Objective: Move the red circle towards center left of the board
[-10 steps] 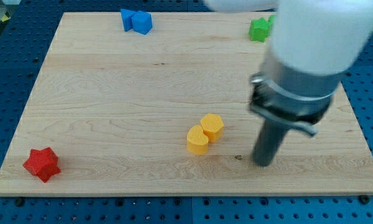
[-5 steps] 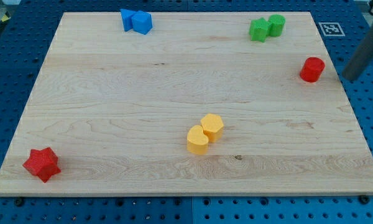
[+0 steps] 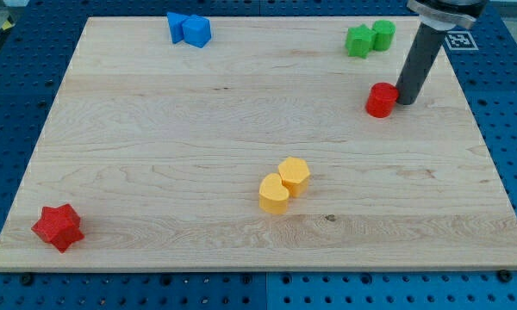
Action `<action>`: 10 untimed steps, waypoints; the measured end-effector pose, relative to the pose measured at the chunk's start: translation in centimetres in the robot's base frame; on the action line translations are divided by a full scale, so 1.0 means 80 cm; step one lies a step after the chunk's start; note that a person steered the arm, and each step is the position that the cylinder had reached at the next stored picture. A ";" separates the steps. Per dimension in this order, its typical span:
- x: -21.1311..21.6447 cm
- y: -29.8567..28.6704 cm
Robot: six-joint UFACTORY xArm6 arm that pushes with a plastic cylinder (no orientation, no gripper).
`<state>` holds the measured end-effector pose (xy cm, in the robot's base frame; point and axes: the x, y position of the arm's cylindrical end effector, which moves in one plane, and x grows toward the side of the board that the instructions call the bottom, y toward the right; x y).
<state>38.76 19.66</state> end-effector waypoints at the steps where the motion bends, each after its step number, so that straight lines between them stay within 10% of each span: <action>1: 0.019 -0.027; 7: 0.023 -0.313; 10: -0.039 -0.335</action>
<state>35.63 -7.16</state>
